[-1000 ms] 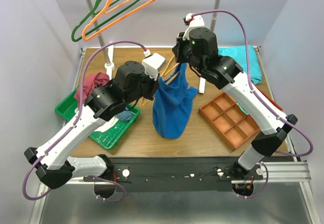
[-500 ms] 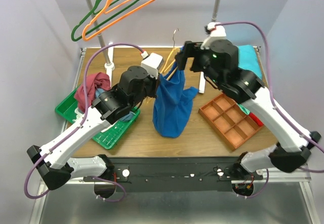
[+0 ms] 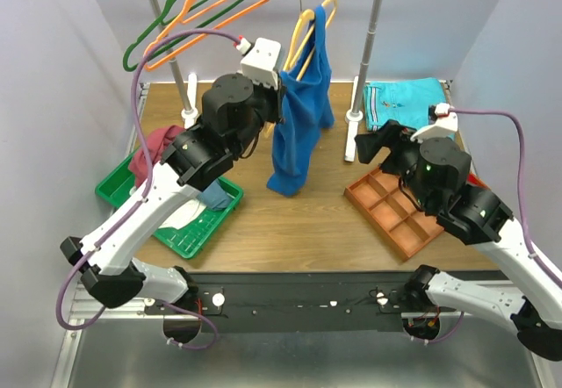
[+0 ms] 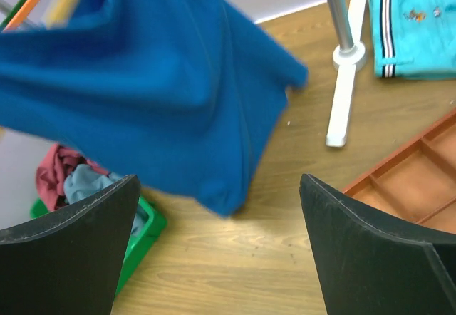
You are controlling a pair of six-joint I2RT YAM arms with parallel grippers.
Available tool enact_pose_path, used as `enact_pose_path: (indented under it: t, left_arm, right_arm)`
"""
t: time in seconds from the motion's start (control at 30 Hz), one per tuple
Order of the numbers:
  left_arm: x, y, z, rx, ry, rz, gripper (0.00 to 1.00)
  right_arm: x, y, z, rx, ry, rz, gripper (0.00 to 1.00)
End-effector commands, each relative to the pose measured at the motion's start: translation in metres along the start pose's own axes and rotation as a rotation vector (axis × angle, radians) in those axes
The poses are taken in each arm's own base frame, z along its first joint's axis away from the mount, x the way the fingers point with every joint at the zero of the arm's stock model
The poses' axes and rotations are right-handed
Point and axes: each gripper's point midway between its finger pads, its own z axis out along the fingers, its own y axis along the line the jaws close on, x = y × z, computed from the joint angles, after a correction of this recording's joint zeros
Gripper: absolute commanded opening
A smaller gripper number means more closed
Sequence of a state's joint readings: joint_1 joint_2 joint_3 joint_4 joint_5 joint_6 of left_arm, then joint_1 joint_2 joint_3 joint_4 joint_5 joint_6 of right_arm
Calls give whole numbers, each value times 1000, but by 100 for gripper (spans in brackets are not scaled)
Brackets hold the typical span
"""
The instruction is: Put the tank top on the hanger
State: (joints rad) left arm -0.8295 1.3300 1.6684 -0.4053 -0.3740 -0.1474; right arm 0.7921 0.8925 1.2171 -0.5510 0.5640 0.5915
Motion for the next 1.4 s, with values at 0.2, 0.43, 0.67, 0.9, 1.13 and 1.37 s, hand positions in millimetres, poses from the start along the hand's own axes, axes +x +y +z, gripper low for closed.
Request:
enact_pose_path:
  t: [0.2, 0.43, 0.67, 0.9, 1.13, 1.37]
  left_arm:
    - [-39, 17, 34, -64, -107, 7, 0]
    - [-60, 14, 59, -21, -130, 34, 0]
    - [-67, 15, 95, -24, -118, 77, 0]
    - [-63, 8, 132, -3, -122, 81, 0]
    - [-65, 1, 155, 14, -165, 82, 0]
    - [-49, -3, 170, 32, -142, 72, 0]
  right_arm:
    - [56, -31, -9, 49, 103, 109, 100]
    - [74, -32, -12, 41, 171, 119, 100]
    - [80, -38, -19, 41, 177, 146, 100]
    - [81, -38, -19, 42, 187, 145, 100]
    - [83, -38, -19, 47, 192, 147, 100]
    - [88, -38, -17, 46, 201, 153, 99]
